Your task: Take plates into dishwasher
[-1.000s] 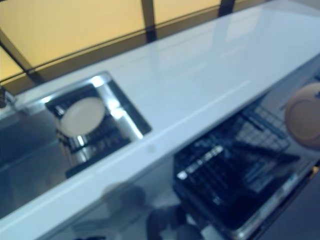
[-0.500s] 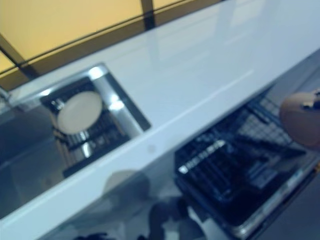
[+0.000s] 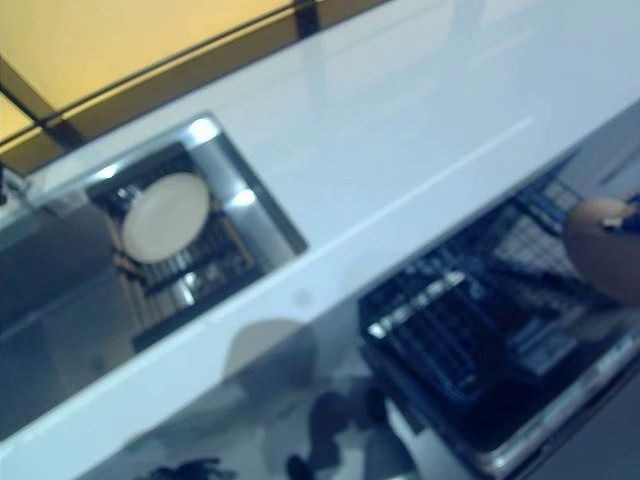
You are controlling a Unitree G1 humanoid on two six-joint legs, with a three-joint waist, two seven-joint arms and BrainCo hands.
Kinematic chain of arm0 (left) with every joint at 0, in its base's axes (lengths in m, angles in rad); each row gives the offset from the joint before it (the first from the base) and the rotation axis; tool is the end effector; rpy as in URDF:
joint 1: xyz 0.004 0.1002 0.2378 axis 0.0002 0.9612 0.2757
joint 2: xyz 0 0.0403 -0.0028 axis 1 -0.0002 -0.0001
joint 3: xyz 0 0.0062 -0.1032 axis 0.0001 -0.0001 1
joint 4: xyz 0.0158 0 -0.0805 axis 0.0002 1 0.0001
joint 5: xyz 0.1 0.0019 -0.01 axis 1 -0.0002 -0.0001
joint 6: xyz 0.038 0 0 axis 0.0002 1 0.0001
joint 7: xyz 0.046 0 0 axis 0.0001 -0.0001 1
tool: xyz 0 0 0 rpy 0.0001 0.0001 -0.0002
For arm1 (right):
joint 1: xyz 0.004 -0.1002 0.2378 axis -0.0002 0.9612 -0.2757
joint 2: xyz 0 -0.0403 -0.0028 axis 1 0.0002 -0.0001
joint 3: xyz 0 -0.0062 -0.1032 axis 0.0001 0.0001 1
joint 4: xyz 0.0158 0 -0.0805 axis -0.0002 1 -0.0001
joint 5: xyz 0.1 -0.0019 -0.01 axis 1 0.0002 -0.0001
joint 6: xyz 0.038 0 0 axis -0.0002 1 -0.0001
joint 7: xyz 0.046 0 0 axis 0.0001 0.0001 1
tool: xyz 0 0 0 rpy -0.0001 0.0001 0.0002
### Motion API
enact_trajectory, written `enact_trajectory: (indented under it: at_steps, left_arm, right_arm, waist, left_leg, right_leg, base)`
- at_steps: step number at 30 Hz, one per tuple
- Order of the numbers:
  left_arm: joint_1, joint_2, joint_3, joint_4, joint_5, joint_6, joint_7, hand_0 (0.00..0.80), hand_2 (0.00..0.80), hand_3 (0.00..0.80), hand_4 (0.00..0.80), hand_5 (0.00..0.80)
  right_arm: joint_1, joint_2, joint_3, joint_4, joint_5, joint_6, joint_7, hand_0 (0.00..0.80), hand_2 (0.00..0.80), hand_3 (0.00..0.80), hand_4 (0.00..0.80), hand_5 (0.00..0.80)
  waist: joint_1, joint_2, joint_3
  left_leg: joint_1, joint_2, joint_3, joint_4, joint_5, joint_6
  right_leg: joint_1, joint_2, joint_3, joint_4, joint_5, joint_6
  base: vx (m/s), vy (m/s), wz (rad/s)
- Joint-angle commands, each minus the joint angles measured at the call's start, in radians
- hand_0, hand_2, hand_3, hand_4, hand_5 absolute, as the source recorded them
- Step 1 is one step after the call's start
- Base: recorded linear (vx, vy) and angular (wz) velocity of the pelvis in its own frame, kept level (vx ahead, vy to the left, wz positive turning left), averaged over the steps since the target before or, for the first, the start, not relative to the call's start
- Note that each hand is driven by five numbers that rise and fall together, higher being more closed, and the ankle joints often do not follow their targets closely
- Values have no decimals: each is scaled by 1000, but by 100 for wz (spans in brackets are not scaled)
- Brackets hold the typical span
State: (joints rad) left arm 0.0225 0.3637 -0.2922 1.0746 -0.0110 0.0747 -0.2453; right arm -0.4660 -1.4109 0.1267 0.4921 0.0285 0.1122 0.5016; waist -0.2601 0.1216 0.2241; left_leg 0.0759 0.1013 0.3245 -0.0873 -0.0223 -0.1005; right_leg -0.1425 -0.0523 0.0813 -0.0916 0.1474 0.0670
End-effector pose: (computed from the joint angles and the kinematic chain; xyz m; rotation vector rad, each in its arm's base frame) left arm 0.0840 0.2490 -0.1021 0.3258 1.2565 -0.2534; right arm 0.2214 -0.3932 0.2646 -1.1900 0.4312 -0.0819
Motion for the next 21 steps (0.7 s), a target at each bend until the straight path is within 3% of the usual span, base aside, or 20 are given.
enact_trajectory:
  at_steps: [1,21]
  left_arm:
    - [-5,35,1,37,49,-3,-7,0,0,0,0,0]
    - [-21,15,-28,11,25,2,-25,0,0,0,0,0]
  right_arm:
    - [-53,44,-26,-6,-35,-28,-61,800,800,800,800,800]
    - [-174,94,72,-43,-185,-26,-116,800,800,800,800,800]
  waist:
    - [3,-71,-43]
    - [23,-6,-8]
  left_leg:
    - [78,12,-46,0,-36,-1]
    - [52,-5,-78,0,-24,-6]
  right_leg:
    - [-2,-68,11,4,6,110]
    - [-11,-93,2,4,0,110]
  base:
    - [0,0,0]
    - [-11,6,1]
